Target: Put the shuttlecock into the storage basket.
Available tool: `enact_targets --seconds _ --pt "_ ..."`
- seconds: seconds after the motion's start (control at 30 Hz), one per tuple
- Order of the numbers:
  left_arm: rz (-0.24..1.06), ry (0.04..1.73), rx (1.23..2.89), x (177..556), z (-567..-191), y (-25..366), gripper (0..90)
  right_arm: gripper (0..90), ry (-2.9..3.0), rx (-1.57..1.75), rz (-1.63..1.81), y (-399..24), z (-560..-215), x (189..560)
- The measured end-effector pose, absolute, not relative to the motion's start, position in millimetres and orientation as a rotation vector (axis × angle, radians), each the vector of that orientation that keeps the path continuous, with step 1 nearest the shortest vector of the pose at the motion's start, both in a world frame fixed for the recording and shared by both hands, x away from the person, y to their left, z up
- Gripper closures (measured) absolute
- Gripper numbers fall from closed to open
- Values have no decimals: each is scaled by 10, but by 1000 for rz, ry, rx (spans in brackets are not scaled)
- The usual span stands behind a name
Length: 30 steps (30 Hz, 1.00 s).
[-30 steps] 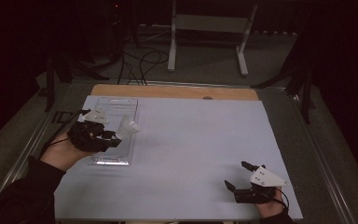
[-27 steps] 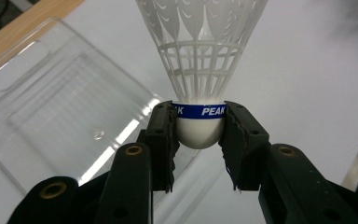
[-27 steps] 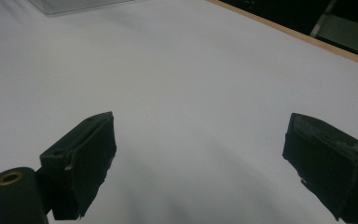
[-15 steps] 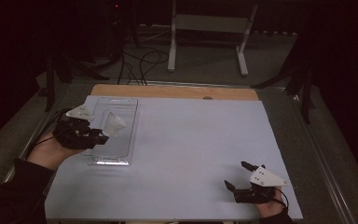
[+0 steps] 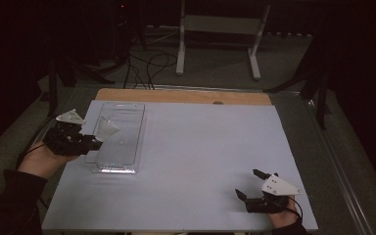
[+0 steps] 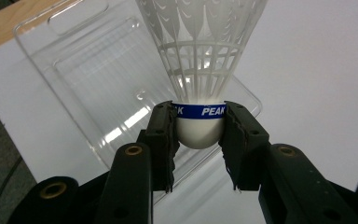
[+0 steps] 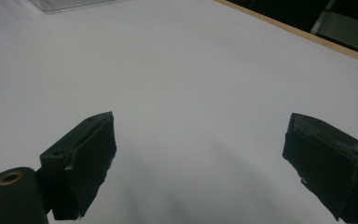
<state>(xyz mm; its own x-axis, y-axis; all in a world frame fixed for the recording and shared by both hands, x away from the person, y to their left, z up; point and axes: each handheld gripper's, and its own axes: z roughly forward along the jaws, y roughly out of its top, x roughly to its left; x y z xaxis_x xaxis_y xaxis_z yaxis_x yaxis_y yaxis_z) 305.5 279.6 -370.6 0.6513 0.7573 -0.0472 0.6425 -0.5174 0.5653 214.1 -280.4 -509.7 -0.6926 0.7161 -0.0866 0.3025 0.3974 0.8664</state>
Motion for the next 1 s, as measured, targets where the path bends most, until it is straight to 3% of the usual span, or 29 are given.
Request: enact_targets --seconds 0.47,1.0 --pt "292 1185 2343 3112 -3897 2916 666 91 2211 871 1232 -2803 -5098 2146" --pt "346 1177 2357 3150 -4151 2997 664 91 2218 872 1226 -2789 -5103 2147"
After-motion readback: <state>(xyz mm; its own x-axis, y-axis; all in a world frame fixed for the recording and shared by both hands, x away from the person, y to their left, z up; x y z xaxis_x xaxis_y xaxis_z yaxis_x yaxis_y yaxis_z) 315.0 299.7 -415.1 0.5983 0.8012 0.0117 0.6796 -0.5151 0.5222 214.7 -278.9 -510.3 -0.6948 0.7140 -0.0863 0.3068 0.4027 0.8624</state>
